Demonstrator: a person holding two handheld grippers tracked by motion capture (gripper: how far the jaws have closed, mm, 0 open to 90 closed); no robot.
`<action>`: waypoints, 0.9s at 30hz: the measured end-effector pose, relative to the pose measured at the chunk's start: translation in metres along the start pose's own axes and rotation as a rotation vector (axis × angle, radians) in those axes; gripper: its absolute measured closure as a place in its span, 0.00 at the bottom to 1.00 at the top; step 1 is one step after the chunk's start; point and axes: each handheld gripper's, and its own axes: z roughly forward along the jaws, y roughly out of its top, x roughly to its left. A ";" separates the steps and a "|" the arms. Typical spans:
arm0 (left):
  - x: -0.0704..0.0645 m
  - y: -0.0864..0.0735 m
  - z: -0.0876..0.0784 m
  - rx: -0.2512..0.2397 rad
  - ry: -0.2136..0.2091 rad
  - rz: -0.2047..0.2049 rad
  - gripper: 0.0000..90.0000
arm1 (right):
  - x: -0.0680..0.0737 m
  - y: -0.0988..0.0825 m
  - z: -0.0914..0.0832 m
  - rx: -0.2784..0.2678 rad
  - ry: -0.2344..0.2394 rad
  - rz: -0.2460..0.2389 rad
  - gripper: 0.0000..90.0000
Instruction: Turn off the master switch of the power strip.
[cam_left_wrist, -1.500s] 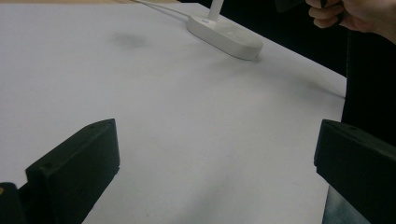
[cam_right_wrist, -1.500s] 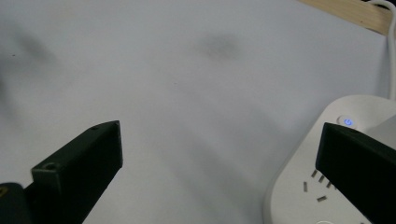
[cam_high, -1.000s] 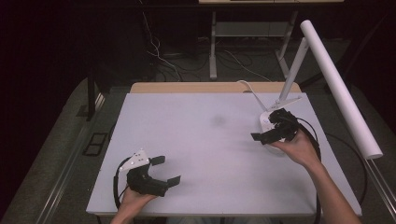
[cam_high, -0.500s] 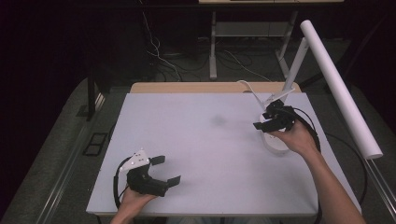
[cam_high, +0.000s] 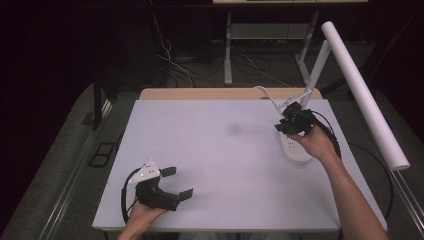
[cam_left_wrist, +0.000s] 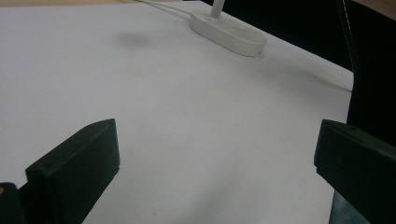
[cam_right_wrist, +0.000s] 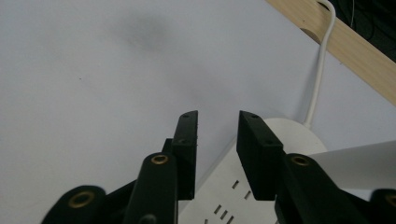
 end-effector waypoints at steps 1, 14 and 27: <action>0.000 0.000 0.000 0.000 -0.001 0.000 0.00 | 0.000 0.000 0.002 -0.001 -0.005 0.001 0.78; 0.001 0.000 -0.001 0.001 0.002 0.000 0.00 | -0.005 0.003 0.016 0.028 -0.061 -0.021 0.96; 0.001 0.000 0.000 0.004 0.003 -0.001 0.00 | -0.007 0.003 0.033 0.068 -0.108 -0.018 0.99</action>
